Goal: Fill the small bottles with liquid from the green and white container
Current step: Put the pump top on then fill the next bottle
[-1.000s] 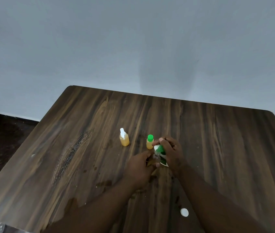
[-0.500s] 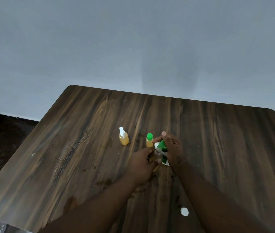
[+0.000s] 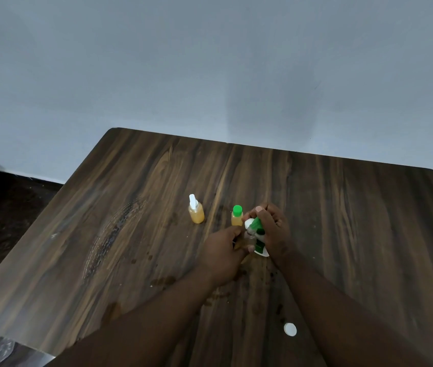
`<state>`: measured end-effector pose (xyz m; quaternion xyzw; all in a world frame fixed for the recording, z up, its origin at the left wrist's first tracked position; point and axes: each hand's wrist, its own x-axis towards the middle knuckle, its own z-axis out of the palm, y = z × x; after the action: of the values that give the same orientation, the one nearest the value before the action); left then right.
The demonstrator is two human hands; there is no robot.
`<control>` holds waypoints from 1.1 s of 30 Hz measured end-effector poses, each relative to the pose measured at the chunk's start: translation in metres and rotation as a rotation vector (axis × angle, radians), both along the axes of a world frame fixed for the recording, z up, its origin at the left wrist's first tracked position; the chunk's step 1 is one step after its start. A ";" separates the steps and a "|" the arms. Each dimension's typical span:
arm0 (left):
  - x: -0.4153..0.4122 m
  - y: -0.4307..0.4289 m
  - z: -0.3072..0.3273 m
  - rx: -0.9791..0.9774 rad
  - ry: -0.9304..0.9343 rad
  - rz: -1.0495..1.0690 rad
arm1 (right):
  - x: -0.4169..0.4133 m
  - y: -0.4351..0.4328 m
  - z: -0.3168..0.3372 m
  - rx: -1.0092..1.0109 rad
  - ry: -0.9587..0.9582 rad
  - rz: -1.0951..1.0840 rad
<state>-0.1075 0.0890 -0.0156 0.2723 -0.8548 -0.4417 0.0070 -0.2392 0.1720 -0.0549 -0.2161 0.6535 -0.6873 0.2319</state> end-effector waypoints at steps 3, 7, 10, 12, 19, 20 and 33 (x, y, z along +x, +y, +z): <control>0.000 0.001 0.000 0.016 -0.012 -0.002 | -0.003 -0.001 0.004 0.003 0.001 0.011; -0.001 0.003 0.000 0.021 0.014 0.008 | 0.000 0.002 -0.002 0.002 -0.047 0.002; -0.001 0.000 0.001 0.004 0.000 0.007 | 0.000 0.000 -0.002 0.009 -0.039 -0.011; -0.001 0.000 0.001 -0.004 -0.014 -0.006 | -0.002 0.001 0.001 0.020 -0.001 0.011; 0.000 0.003 0.002 0.006 0.063 0.008 | -0.012 0.005 0.024 0.133 0.055 0.053; 0.000 0.002 0.002 0.005 0.062 0.009 | -0.014 0.005 0.028 0.175 0.094 0.060; 0.007 0.003 -0.008 0.033 0.139 0.007 | -0.035 -0.034 0.053 0.816 0.546 0.318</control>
<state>-0.1003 0.0924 -0.0239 0.2437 -0.8439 -0.4737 0.0634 -0.2739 0.1383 -0.0018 -0.3762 0.8643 -0.2513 0.2199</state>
